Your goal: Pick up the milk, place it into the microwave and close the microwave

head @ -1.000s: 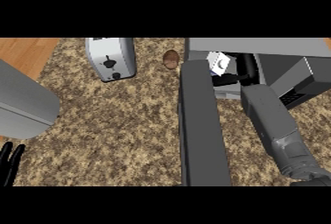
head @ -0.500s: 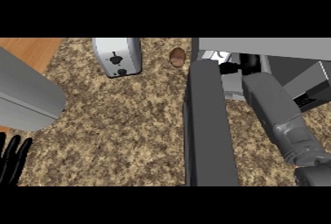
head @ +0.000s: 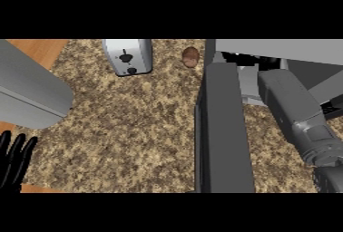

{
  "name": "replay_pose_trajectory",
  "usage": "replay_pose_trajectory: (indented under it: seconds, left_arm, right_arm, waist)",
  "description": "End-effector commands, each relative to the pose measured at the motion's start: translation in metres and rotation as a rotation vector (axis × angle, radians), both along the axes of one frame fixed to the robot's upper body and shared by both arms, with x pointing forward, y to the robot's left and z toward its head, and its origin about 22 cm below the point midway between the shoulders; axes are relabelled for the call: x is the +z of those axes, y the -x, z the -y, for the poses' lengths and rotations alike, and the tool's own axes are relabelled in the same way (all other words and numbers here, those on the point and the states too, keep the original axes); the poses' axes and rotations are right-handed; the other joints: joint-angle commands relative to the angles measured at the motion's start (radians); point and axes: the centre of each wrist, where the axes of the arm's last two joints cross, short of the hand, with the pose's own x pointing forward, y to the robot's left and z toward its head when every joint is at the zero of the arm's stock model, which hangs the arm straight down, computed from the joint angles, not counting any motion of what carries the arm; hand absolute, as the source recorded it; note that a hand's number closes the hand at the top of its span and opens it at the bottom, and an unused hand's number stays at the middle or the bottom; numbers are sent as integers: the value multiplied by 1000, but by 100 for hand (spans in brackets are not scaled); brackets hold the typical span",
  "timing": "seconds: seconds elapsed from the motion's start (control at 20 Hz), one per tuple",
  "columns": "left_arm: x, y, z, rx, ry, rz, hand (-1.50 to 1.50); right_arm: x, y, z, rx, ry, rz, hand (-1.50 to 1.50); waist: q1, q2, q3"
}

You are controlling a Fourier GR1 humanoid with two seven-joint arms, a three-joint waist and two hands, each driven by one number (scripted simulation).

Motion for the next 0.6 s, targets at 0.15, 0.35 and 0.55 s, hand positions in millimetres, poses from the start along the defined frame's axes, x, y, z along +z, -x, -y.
replay_pose_trajectory:
  seconds: [0.15, 0.35, 0.55]
  left_arm:
    - [-2, -8, 5, -15, -35, -12, -150]
    - [-1, -13, 8, -12, -52, -8, -150]
    - [1, -15, 10, -52, -76, -7, -150]
  right_arm:
    - [-1, 0, -1, -145, 238, 47, -150]
    - [2, -1, 6, -173, 251, 43, -150]
    - [-10, 2, -11, -151, 189, -62, -150]
  waist:
    - [31, 15, -2]
    - [34, 21, 0]
    - [50, 23, 2]
